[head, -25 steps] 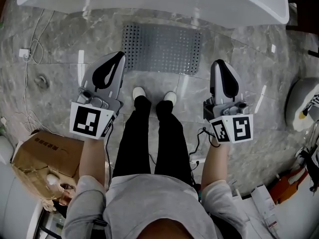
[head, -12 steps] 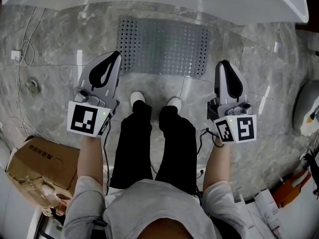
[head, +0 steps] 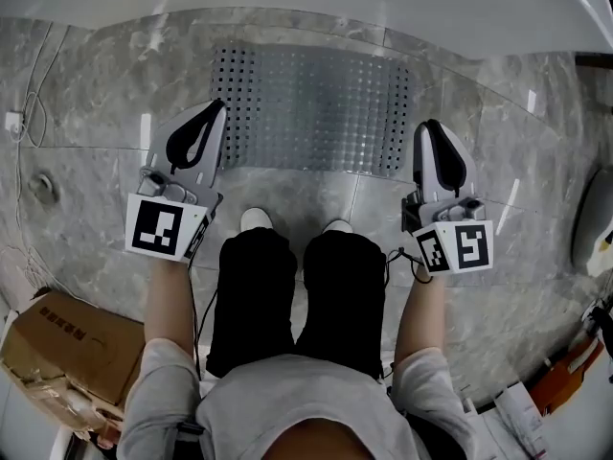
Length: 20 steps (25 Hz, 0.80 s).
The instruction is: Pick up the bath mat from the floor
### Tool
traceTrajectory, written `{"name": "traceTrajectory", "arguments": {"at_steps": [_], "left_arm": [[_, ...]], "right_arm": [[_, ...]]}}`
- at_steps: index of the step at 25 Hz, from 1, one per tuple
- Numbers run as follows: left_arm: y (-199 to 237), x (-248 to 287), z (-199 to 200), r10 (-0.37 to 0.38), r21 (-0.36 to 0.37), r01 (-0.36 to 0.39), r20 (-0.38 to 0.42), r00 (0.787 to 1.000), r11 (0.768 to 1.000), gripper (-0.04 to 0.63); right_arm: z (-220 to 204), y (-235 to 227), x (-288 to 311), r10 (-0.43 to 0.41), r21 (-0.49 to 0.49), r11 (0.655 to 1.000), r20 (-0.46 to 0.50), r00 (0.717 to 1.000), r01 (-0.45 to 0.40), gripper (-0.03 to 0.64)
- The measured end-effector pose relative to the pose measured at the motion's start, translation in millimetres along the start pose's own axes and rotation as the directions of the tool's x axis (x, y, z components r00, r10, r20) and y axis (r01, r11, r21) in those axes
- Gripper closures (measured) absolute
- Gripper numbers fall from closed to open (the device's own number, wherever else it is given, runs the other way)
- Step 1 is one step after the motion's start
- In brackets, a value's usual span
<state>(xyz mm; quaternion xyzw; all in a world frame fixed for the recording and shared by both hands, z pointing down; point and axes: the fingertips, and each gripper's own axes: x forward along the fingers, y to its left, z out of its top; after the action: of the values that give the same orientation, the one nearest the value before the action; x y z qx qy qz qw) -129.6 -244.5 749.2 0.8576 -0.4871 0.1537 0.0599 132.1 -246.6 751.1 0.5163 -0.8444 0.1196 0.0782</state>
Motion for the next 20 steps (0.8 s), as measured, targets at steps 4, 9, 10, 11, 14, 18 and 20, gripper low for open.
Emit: {"name": "traceTrajectory", "arguments": {"at_steps": [4, 9, 10, 11, 14, 18, 20], "left_arm": [[12, 20, -46, 0.025, 0.003, -0.025, 0.02, 0.999, 1.0, 0.594], [22, 38, -95, 0.038, -0.025, -0.037, 0.038, 0.999, 0.999, 0.594], [24, 41, -102, 0.04, -0.023, -0.039, 0.035, 0.999, 0.999, 0.594], [25, 42, -109, 0.043, -0.018, -0.043, 0.029, 0.999, 0.999, 0.594], [28, 45, -128, 0.055, -0.004, -0.055, 0.009, 0.998, 0.998, 0.594], [36, 44, -160, 0.107, 0.025, -0.106, -0.033, 0.994, 0.994, 0.594], [42, 43, -176, 0.146, 0.024, -0.145, -0.05, 0.988, 0.989, 0.593]], "right_arm": [[-44, -13, 18, -0.007, -0.011, 1.0, 0.019, 1.0, 0.007, 0.571], [-93, -20, 37, -0.002, -0.028, 1.0, 0.02, 1.0, 0.003, 0.568], [-99, -20, 40, -0.001, -0.026, 1.0, 0.019, 1.0, 0.001, 0.566], [-105, -20, 42, 0.0, -0.021, 1.0, 0.019, 1.0, 0.0, 0.563], [-119, -23, 45, 0.0, -0.002, 1.0, 0.021, 1.0, 0.0, 0.555], [-140, -29, 48, -0.004, 0.017, 1.0, 0.01, 1.0, 0.003, 0.548], [-152, -33, 49, -0.009, 0.02, 1.0, -0.001, 1.0, 0.009, 0.54]]}}
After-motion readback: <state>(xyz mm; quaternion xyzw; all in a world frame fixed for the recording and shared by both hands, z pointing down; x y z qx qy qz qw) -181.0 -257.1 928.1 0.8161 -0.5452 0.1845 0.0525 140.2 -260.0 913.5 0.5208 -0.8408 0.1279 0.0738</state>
